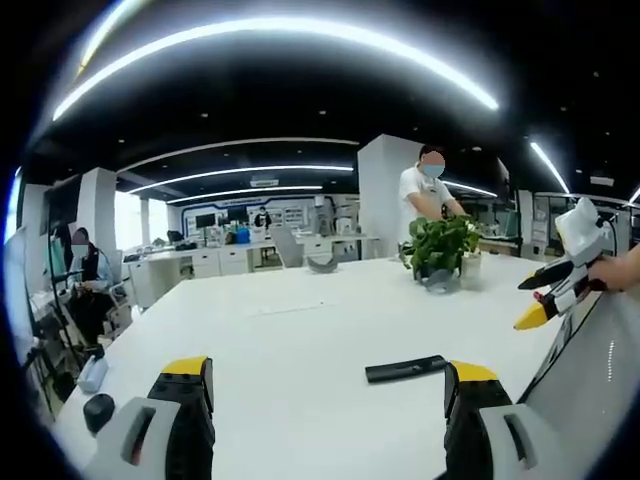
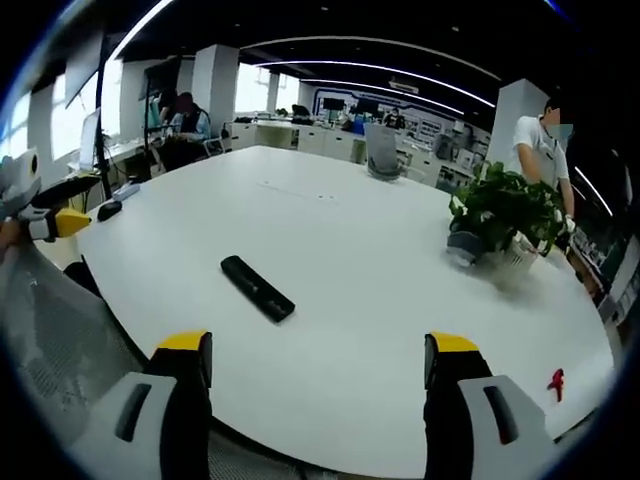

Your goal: Press the specified remote control buttons in sequence, fully releasing each button before pressing the next.

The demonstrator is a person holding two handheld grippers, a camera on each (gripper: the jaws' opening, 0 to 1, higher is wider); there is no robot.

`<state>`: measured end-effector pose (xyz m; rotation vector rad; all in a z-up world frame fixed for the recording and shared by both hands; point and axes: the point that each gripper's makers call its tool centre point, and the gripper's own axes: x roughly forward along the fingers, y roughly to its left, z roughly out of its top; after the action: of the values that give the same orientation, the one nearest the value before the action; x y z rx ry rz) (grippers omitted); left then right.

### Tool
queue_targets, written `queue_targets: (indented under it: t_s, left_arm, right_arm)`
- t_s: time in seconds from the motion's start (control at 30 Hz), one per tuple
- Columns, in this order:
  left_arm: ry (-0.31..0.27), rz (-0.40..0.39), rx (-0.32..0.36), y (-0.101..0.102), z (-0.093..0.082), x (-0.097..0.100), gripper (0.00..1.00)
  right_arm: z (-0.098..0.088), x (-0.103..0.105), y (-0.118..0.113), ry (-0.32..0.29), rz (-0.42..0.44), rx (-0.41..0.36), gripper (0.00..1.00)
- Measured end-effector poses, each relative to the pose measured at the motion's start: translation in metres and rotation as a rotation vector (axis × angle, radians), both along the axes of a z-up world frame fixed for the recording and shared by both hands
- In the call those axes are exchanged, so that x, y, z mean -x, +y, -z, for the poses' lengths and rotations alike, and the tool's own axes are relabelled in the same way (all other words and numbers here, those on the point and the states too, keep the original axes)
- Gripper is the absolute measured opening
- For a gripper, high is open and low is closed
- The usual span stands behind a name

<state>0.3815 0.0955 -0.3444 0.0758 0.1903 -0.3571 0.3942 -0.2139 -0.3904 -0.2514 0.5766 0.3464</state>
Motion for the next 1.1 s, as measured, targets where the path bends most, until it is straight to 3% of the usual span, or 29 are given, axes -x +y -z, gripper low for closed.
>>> queue_targets:
  t_s: [0.23,0.83,1.1]
  left_arm:
    - [-0.013,-0.006,-0.006,0.0005,-0.0013,-0.0009,1.00]
    - [-0.022,-0.017,0.000,0.0017,-0.0032,-0.0009,1.00]
    - [-0.022,-0.013,0.005,0.0012,-0.0029,-0.0012,1.00]
  right_arm:
    - [-0.0027,-0.0004,0.0058,-0.028,-0.045,0.041,0.88]
    - [0.0016,-0.0033,-0.0009,-0.002,-0.028,0.037,0.89]
    - [0.0066,-0.0007,0.0007,0.018,-0.039,0.070,0.88]
